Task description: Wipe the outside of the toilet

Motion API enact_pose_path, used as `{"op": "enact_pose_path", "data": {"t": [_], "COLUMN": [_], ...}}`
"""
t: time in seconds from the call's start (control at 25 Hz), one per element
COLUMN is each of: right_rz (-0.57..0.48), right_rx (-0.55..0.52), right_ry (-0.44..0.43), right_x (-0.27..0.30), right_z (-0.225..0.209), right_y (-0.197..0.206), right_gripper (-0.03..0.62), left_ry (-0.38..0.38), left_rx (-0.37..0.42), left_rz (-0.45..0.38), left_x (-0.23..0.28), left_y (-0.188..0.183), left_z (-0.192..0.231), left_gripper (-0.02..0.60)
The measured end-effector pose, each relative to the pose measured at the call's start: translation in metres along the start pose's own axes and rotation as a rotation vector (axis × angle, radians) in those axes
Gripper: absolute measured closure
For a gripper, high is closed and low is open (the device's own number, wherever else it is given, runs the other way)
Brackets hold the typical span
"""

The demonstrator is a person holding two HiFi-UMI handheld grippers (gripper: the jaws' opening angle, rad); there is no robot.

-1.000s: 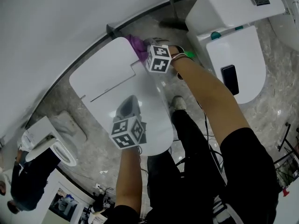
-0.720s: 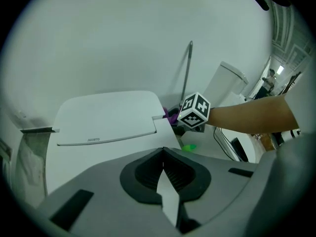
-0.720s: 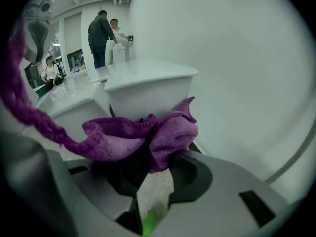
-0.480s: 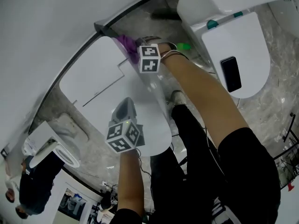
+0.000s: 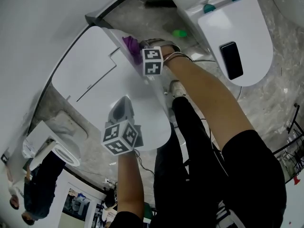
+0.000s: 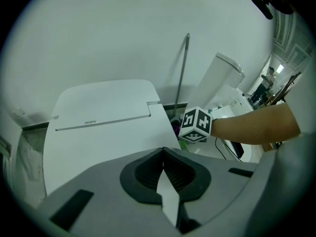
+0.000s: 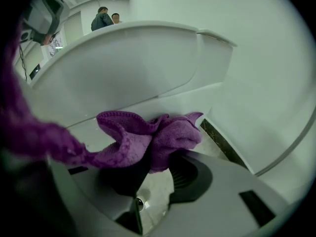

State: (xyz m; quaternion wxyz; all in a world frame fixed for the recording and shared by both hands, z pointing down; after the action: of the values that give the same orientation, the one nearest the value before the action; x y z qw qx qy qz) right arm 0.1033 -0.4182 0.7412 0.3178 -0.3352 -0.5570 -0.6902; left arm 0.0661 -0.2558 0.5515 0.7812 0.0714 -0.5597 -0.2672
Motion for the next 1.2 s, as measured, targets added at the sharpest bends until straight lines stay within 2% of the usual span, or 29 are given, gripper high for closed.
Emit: {"op": "enact_pose_path", "data": {"t": [0.48,1.2], "right_rz": [0.045,0.125], "right_rx": [-0.014,0.002], "right_ry": [-0.036,-0.038], "right_x": [-0.022,-0.069], "right_z": [0.068,0.202], "right_y": [0.026,0.066], "right_gripper": [0.482,0.482], "left_ry": [0.069,0.159], "left_rx": [0.042,0.132], "left_rz": [0.023,0.067], "left_x": [-0.003,-0.02], "left_y": [0.038,0.127], "left_z": [-0.015,-0.011], "left_gripper": [0.571,0.571]}}
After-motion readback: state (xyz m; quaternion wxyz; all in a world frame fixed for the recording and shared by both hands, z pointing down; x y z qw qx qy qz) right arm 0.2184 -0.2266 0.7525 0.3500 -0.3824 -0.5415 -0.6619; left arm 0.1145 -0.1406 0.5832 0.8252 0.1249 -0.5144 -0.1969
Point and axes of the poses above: the fingertips, and each gripper's own axes: x forward along the fingers, z to its left, y out of its underside, the point moved 6 cm from there along -x, backward along the fingers, and after that the axes turned 11 degrees about y, right-handed, at the moved point
